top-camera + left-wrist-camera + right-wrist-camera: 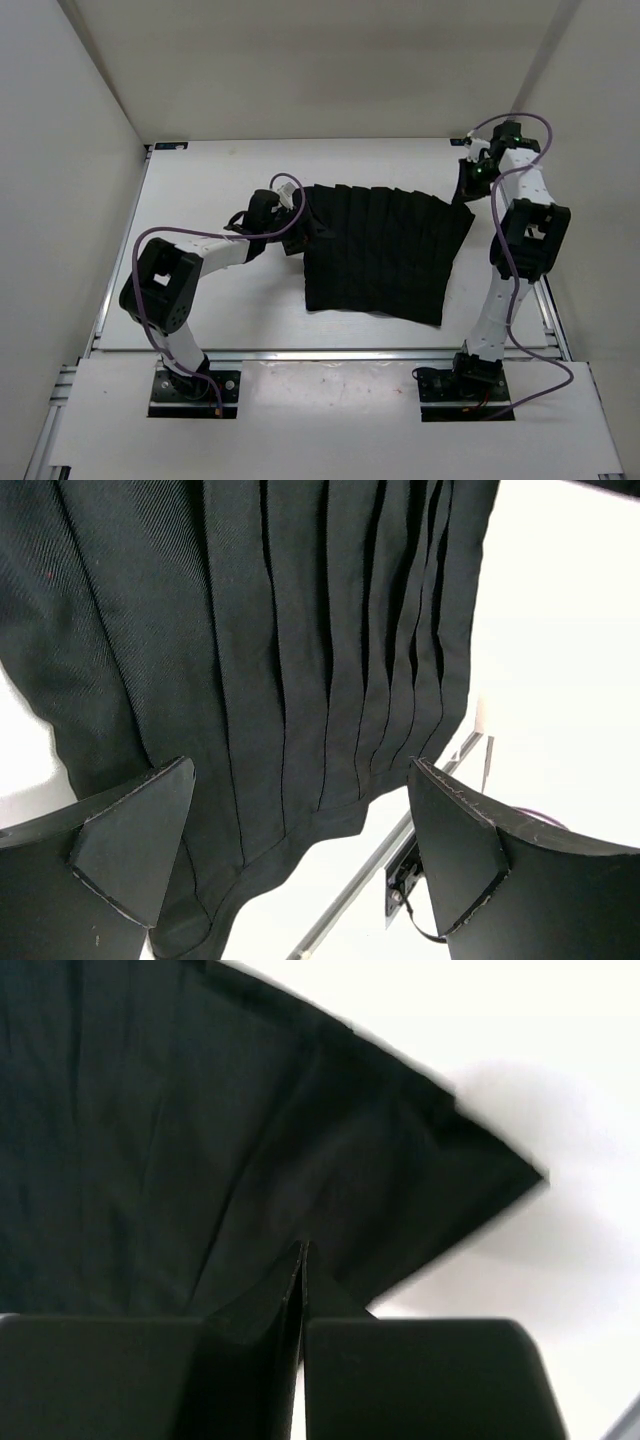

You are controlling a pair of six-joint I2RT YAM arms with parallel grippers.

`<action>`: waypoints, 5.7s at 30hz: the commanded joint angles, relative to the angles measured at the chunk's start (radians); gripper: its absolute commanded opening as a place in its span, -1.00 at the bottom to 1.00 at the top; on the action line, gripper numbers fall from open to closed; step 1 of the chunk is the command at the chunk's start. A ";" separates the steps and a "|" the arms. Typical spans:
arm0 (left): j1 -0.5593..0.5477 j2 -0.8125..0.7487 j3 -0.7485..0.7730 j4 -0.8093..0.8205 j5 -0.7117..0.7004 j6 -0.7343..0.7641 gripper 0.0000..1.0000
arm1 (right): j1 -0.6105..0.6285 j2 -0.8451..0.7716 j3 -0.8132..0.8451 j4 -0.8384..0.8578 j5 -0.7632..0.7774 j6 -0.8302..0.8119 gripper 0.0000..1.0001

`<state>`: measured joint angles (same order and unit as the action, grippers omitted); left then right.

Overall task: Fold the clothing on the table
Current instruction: Flatten the skirt out, then fold the skirt

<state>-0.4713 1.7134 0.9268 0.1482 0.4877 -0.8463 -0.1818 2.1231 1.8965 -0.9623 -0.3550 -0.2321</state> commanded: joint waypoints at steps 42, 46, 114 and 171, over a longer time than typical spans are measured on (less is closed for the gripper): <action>0.013 0.021 0.087 -0.001 0.107 0.129 0.98 | -0.021 -0.196 -0.069 -0.320 -0.187 -0.144 0.78; -0.012 0.237 0.336 0.061 0.280 0.047 0.97 | 0.008 -0.267 -0.152 -0.311 -0.136 -0.133 0.02; -0.036 -0.838 -0.819 0.044 -0.216 -0.197 0.98 | -0.088 -0.468 -0.816 -0.090 -0.346 -0.104 0.74; -0.251 -0.497 -0.701 0.133 -0.363 -0.189 0.62 | 0.091 -0.414 -0.959 0.079 -0.288 -0.015 -0.33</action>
<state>-0.7120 1.2057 0.2539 0.3031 0.1123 -1.0389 -0.1112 1.7016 0.9394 -0.9058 -0.6052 -0.2504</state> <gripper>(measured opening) 0.815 0.338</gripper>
